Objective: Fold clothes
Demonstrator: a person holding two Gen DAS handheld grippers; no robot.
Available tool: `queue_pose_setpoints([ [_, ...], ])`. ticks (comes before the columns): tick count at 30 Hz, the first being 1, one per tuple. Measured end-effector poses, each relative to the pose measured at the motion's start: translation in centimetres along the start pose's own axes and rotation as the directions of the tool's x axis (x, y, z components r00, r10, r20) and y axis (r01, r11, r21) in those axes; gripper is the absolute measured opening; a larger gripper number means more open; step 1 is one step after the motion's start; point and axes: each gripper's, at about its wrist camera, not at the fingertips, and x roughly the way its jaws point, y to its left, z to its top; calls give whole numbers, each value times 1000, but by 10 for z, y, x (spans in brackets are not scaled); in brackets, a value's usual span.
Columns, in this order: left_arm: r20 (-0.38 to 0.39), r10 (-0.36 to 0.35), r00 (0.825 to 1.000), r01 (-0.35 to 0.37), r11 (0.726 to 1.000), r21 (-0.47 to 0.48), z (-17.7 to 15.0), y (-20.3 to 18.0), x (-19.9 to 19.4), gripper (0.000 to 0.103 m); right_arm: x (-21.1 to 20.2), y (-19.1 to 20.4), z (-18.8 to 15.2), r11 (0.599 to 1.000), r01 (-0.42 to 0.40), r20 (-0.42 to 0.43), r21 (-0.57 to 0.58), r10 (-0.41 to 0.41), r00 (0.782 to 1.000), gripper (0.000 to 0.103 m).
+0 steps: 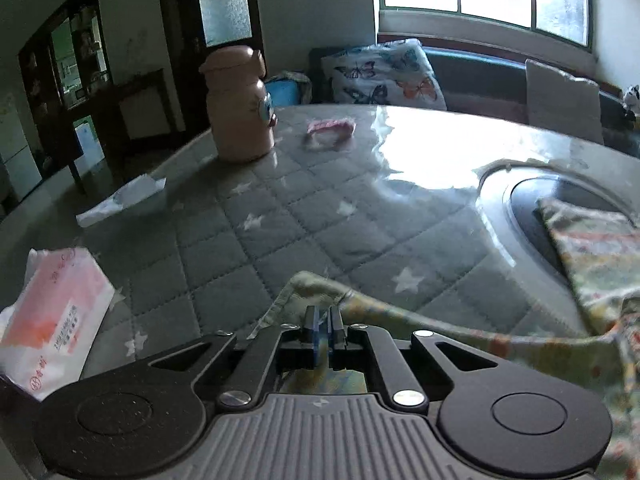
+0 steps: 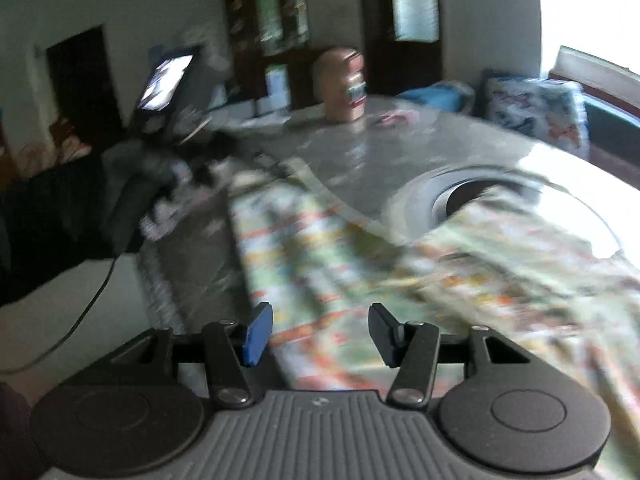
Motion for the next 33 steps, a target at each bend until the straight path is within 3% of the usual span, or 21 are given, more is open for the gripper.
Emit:
queue_pose_setpoints([
  [5, 27, -120, 992, 118, 992, 45, 14, -34, -12, 16, -29, -67, -1, 972, 201, 17, 120, -204, 979, 54],
  [9, 10, -205, 979, 203, 975, 92, 22, -73, -6, 17, -39, -136, -10, 891, 379, -29, 248, -385, 923, 49],
  [12, -7, -251, 968, 249, 959, 137, 30, -103, 4, 17, -44, -185, -21, 818, 459, -73, 347, -465, 882, 43],
  [18, -46, -321, 946, 323, 925, 199, 44, -152, 27, 17, -59, -255, -37, 722, 507, -96, 471, -529, 843, 36],
  [20, -62, -334, 941, 339, 916, 216, 46, -166, 37, 17, -55, -269, -37, 711, 499, -101, 496, -524, 846, 32],
  [22, -81, -338, 938, 347, 909, 230, 46, -178, 46, 17, -50, -284, -40, 703, 490, -115, 516, -510, 853, 26],
  [25, -98, -345, 934, 358, 898, 255, 48, -191, 58, 17, -42, -295, -42, 702, 496, -136, 511, -504, 853, 11],
  [29, -90, -354, 931, 365, 889, 277, 49, -199, 68, 17, -29, -296, -32, 717, 504, -130, 482, -510, 850, 4],
  [33, -61, -341, 938, 343, 888, 307, 53, -208, 79, 16, -19, -297, -25, 724, 521, -129, 451, -525, 841, 4],
])
